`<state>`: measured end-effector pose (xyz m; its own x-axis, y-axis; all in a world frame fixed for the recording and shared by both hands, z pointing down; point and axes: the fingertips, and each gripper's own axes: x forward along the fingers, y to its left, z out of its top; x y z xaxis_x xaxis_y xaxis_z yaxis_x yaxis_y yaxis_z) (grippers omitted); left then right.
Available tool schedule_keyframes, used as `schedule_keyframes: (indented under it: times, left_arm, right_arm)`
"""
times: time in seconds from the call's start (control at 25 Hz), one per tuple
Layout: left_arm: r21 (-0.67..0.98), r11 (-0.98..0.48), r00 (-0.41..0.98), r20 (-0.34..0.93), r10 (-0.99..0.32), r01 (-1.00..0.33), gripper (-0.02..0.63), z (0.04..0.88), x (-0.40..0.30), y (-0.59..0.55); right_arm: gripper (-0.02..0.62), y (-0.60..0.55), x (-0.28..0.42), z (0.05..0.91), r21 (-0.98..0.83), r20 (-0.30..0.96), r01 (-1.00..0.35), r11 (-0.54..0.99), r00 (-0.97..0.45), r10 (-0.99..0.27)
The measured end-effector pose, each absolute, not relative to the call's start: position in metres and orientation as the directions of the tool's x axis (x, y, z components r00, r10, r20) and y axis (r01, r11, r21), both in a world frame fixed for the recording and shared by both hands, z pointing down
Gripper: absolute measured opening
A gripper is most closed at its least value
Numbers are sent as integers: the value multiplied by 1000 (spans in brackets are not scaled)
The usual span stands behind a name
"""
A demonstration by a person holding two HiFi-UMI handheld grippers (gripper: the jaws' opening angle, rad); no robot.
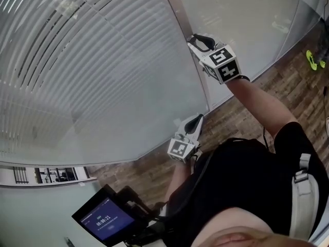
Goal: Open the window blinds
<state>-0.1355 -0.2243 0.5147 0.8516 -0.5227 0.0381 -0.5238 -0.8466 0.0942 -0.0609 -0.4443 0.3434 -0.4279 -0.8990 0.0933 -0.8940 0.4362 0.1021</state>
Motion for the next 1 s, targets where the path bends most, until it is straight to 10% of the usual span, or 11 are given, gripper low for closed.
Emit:
schedule_keyframes:
  times: [0.36,1.0]
  left_arm:
    - [121,-836,844,46,-535,-536,3,526,-139,-223]
    - [110,-839,846,58,-530,-533,3,524,-139,-224]
  right_arm:
    - [129,-446,-58,341,-293,49,-858,422,-454,-890]
    - [130,-448,-59,339,-271,26,-853,445,-469,-883]
